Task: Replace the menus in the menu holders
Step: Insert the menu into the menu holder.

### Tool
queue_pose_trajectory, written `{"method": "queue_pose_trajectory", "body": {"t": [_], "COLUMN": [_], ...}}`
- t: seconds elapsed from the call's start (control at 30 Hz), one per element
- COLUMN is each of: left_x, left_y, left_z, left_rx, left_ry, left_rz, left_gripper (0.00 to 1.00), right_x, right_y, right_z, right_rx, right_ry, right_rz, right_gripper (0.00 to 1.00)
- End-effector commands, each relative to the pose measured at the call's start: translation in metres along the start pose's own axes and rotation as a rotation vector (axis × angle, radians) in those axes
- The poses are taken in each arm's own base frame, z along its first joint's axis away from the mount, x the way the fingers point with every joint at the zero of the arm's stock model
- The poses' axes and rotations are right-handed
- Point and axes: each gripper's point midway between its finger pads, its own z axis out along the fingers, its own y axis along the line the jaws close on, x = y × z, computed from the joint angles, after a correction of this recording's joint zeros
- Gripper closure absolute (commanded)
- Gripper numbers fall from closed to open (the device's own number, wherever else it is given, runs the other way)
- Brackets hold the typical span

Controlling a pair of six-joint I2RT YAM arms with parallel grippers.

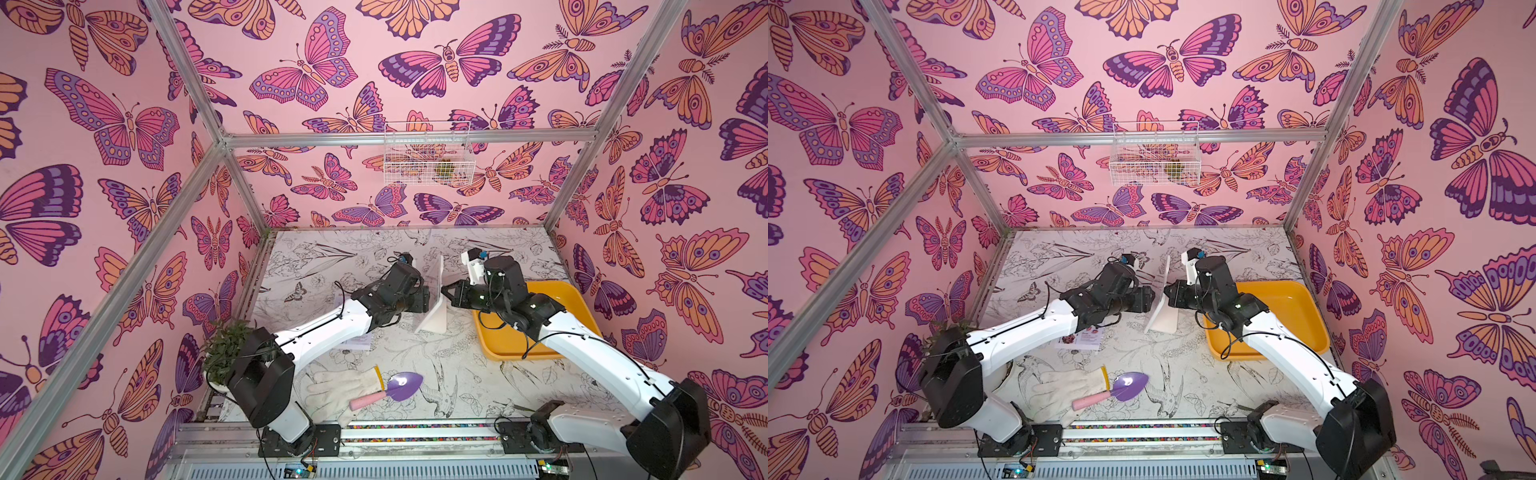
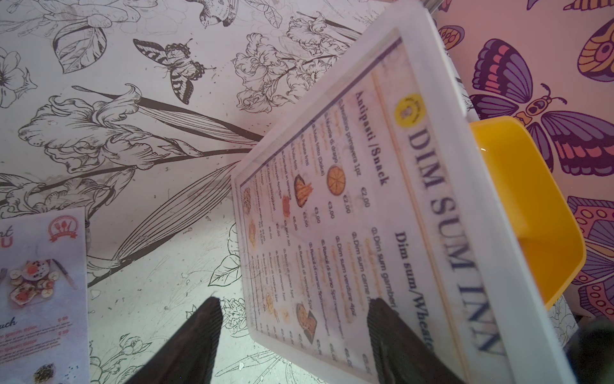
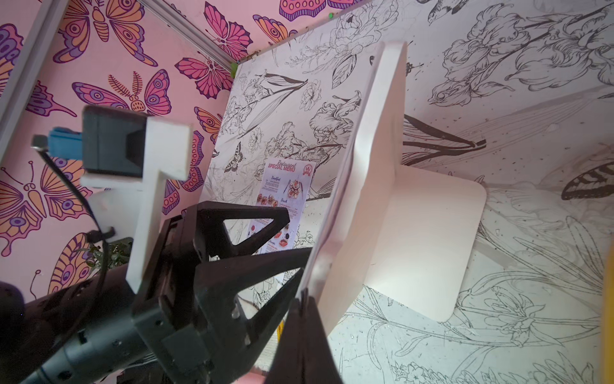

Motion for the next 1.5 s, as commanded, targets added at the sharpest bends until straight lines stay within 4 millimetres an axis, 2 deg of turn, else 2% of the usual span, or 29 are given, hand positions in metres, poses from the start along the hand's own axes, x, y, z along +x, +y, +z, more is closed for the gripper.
{"method": "queue_pose_trajectory", "body": {"t": [0.0,0.13,0.33,0.67,1.17,1.3,1.4,1.47], "left_x": [0.006,0.007,0.007,0.012,0.010,0.010,0.011,0.012], "left_y": [0.005,0.004,0.006,0.003,-0.002,-0.004,-0.008,-0.012], "left_z": [0.005,0.005,0.004,0.007,0.005,0.005,0.007,0.008], "left_rx": [-0.026,-0.027,-0.030,-0.022,-0.011,-0.005,0.009,0.015], "left_ry": [0.016,0.016,0.015,0.030,0.024,0.025,0.036,0.044], "left_rz": [0.011,0.011,0.010,0.016,0.028,0.031,0.044,0.051], "left_gripper": [0.28,0.28,0.28,0.28,0.28,0.28,0.28,0.28], "right_x": [-0.006,-0.011,-0.007,-0.014,0.009,0.010,0.005,-0.001], "right_y": [0.002,0.008,0.015,0.023,0.009,0.008,0.013,0.016], "right_z": [-0.010,-0.012,-0.008,-0.012,0.004,0.004,0.000,-0.004], "right_rx": [0.036,0.020,-0.010,-0.028,0.016,0.018,0.010,0.000], "right_ry": [-0.022,-0.033,-0.025,-0.053,0.058,0.066,0.052,0.023], "right_rz": [-0.037,-0.055,-0.065,-0.087,-0.069,-0.071,-0.084,-0.087], "right_gripper": [0.97,0.97,0.97,0.97,0.97,0.97,0.94,0.87]}}
